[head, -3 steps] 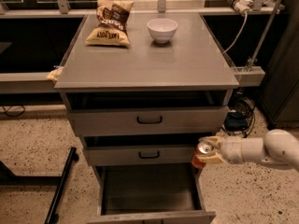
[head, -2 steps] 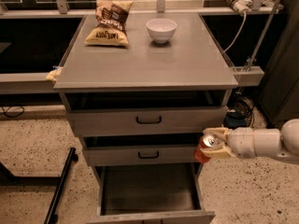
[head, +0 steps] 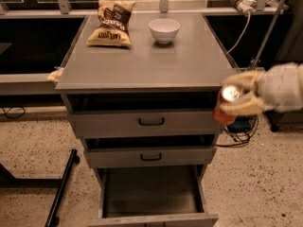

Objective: Pick coke can from bottom drawer and place on counter

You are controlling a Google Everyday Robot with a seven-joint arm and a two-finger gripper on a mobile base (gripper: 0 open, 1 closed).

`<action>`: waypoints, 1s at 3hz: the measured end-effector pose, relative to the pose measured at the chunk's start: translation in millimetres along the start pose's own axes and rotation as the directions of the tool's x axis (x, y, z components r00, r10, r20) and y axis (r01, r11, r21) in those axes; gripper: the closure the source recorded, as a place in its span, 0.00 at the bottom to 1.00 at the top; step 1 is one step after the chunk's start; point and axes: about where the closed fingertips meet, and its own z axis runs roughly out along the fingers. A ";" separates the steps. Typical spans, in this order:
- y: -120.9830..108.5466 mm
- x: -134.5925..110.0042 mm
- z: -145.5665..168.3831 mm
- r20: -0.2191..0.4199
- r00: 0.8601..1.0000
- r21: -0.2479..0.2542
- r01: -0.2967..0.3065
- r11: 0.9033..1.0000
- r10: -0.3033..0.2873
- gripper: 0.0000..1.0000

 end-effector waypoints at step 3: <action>-70.9 -110.8 -48.4 -0.015 0.990 0.102 0.140 0.985 -0.139 1.00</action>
Offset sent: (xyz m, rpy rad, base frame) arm 0.0093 0.0016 0.0863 -0.0770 -0.0803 -0.0023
